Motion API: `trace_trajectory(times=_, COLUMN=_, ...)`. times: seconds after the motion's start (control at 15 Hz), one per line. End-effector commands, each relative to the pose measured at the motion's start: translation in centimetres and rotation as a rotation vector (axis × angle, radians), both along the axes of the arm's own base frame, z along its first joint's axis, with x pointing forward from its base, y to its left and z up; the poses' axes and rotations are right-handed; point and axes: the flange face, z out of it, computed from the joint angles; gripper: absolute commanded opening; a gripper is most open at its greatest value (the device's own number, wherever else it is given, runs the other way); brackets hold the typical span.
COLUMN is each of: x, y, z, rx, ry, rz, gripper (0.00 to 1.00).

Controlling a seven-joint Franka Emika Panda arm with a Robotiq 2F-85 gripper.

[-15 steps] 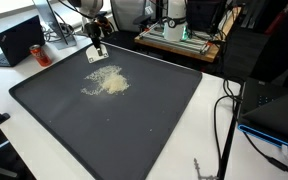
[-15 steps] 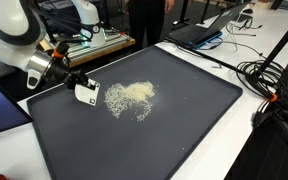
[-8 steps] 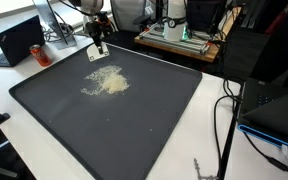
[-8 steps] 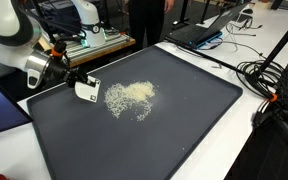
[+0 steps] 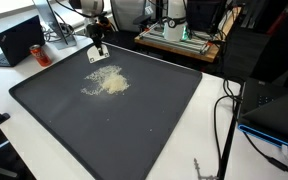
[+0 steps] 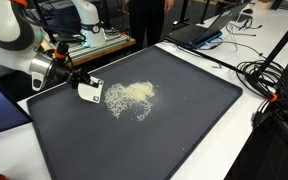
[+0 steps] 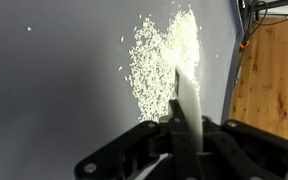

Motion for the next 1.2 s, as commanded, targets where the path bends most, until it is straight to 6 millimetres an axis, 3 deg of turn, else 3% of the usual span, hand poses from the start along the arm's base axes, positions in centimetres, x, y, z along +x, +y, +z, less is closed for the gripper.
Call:
trace_trajectory(times=0.0, x=1.0, y=0.0, z=-1.3, rx=0.018, ry=-0.041, rz=-0.012, gripper=0.01)
trace_trajectory(times=0.53, x=0.1, y=-1.2, z=-4.5, rx=0.072, ry=-0.163, rz=-0.045, gripper=0.01)
trace_trajectory(times=0.87, x=-0.5, y=-2.5, z=-5.2, rx=0.086, ry=-0.181, rz=-0.137, gripper=0.01)
trace_trajectory(times=1.13, x=-1.1, y=-3.5, z=-4.7, rx=0.063, ry=-0.190, rz=-0.203, gripper=0.01)
